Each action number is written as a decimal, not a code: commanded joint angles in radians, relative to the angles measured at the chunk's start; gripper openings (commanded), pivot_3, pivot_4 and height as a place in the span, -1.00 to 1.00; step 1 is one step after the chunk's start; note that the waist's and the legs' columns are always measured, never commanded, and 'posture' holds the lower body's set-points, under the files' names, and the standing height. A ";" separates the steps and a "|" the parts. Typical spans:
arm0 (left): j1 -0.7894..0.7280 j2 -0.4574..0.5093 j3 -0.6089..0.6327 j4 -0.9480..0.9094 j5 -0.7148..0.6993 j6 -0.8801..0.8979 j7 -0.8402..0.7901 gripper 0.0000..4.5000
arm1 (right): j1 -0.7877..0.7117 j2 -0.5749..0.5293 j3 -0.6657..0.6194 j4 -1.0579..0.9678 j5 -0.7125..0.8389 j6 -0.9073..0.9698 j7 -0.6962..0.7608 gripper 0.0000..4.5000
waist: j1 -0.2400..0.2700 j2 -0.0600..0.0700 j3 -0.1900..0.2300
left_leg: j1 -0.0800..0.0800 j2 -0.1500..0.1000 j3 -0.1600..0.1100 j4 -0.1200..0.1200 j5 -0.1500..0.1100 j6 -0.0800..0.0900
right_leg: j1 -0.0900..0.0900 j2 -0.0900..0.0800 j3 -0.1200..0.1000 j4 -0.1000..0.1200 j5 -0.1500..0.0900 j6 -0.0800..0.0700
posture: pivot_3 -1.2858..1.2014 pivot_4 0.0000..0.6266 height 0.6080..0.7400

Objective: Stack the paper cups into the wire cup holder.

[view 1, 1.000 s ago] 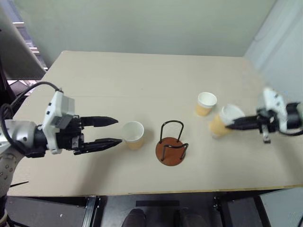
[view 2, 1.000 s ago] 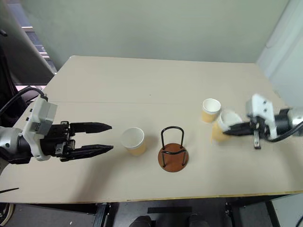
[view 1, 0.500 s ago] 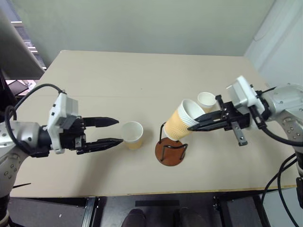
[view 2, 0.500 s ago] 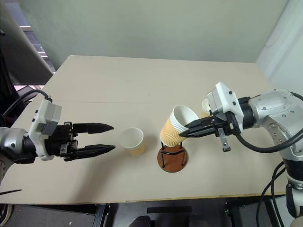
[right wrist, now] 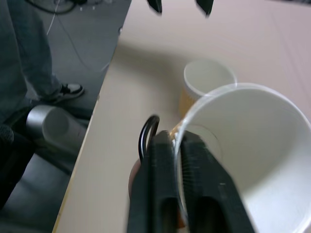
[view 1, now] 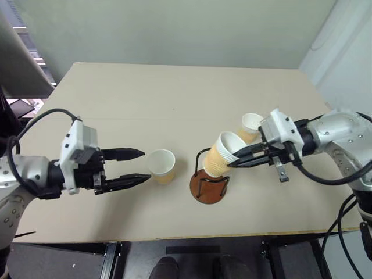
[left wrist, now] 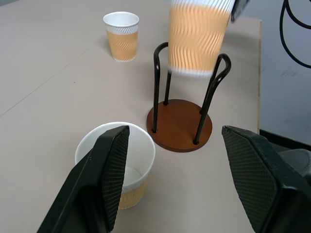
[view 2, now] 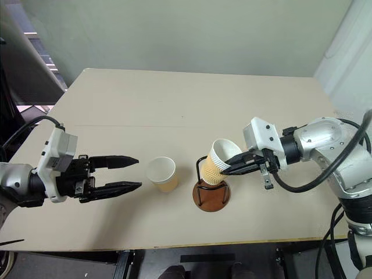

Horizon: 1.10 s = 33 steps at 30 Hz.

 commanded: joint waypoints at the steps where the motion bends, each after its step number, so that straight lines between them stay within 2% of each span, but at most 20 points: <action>1: 0.005 0.011 0.038 -0.031 -0.019 -0.006 0.006 0.45 | -0.017 -0.002 -0.004 -0.004 -0.018 -0.017 0.006 -0.30 | 0.000 0.000 0.000 | 0.000 0.000 0.000 0.000 0.000 0.000 | 0.000 0.000 0.000 0.000 0.000 0.000 | 0.03 -0.52 1.00; 6: 0.010 0.013 0.035 -0.027 -0.014 -0.013 0.009 0.45 | -0.046 -0.014 -0.031 0.062 -0.048 -0.041 0.019 0.48 | 0.000 0.000 0.000 | 0.000 0.000 0.000 0.000 0.000 0.000 | 0.000 0.000 0.000 0.000 0.000 0.000 | 0.03 -0.52 1.00; 9: 0.010 0.014 0.034 -0.029 -0.012 -0.014 0.012 0.45 | -0.101 -0.040 -0.024 0.235 -0.160 -0.161 0.029 0.96 | 0.001 0.000 0.000 | 0.000 0.000 0.000 0.000 0.000 0.000 | 0.000 0.000 0.000 0.001 0.000 0.000 | 0.03 -0.52 1.00; 12: 0.011 0.012 0.033 -0.031 -0.009 -0.015 0.018 0.45 | -0.185 -0.030 0.030 0.477 -0.305 -0.316 0.026 0.99 | 0.001 0.000 0.000 | 0.000 0.001 -0.001 0.000 0.000 0.000 | 0.000 -0.001 0.000 0.002 0.000 -0.001 | 0.03 -0.52 1.00; 16: 0.014 0.009 0.033 -0.042 -0.013 -0.014 0.030 0.45 | -0.274 0.020 0.084 0.741 -0.419 -0.468 0.059 0.99 | 0.000 0.000 0.000 | 0.000 0.001 -0.001 0.000 0.000 0.000 | -0.003 -0.002 0.000 0.006 0.000 -0.001 | 0.03 -0.52 1.00; 22: 0.022 0.000 0.036 -0.069 -0.027 -0.004 0.063 0.45 | -0.390 0.126 0.150 1.122 -0.594 -0.682 -0.004 0.99 | 0.001 0.000 0.000 | -0.001 0.002 -0.001 -0.001 0.000 -0.001 | -0.005 -0.002 0.001 0.011 0.000 -0.001 | 0.03 -0.52 1.00; 27: 0.030 0.001 0.045 -0.092 -0.045 0.008 0.090 0.45 | -0.460 0.186 0.165 1.321 -0.694 -0.796 -0.090 0.99 | 0.003 0.001 0.000 | -0.001 0.002 -0.001 -0.002 0.000 -0.001 | -0.006 -0.002 0.000 0.012 0.000 -0.002 | 0.03 -0.52 1.00; 33: 0.048 0.008 0.058 -0.118 -0.057 0.017 0.120 0.45 | -0.501 0.217 0.187 1.447 -0.788 -0.884 -0.151 0.99 | 0.010 0.001 0.000 | -0.001 0.002 -0.001 -0.002 0.000 -0.002 | -0.005 -0.002 0.000 0.012 0.000 -0.004 | 0.03 -0.52 1.00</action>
